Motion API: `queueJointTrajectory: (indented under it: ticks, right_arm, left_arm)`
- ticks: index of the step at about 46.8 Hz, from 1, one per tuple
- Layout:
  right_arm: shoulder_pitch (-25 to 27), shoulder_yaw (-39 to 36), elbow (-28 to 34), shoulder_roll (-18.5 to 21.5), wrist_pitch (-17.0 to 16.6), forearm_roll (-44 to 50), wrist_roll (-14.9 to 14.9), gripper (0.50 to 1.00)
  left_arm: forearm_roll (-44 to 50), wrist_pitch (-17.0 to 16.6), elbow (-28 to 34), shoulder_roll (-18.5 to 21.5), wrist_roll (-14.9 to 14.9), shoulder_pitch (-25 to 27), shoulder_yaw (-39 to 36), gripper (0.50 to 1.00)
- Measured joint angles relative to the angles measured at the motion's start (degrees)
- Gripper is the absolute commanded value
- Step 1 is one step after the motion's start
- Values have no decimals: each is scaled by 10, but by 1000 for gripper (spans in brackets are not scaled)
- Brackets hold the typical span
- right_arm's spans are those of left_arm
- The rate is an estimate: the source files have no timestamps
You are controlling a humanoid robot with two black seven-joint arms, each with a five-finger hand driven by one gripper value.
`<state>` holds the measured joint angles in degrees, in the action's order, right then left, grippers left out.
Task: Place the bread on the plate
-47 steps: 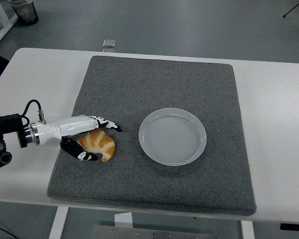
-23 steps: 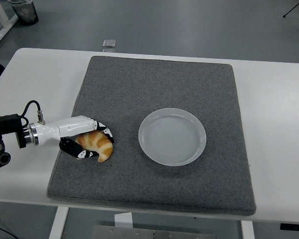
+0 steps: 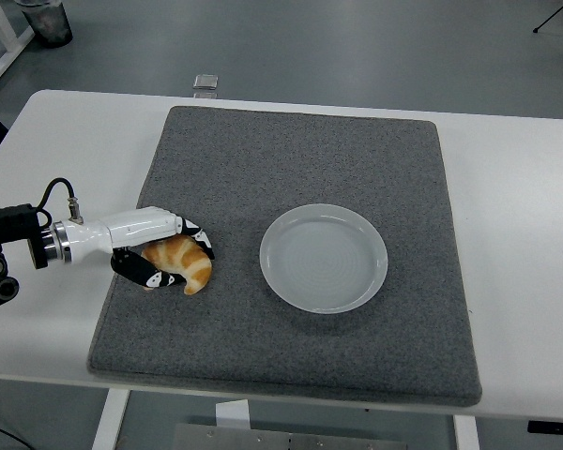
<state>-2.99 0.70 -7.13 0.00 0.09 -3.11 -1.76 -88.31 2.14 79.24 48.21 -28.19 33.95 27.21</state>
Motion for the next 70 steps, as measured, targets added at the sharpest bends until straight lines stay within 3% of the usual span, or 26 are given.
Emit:
queueJointTrajectory:
  ticks: [20,32,54,65,70]
  right_arm:
    - [0,0,0,0,0,0,0,952]
    - [0,0,0,0,0,0,0,954]
    - [0,0,0,0,0,0,0,952]
    - [0,0,0,0,0,0,0,952]
    - [0,0,0,0,0,0,0,952]
  left_arm:
    - [26,1,-4,20,-1,35,42,500]
    - [42,12,-24,25,0,105,58,500]
    - [73,97,-52,27,-1,239,57,500]
    - [73,117,-46,18,-1,285,51,500]
    - [72,129,-42,-14,0,303,51,500]
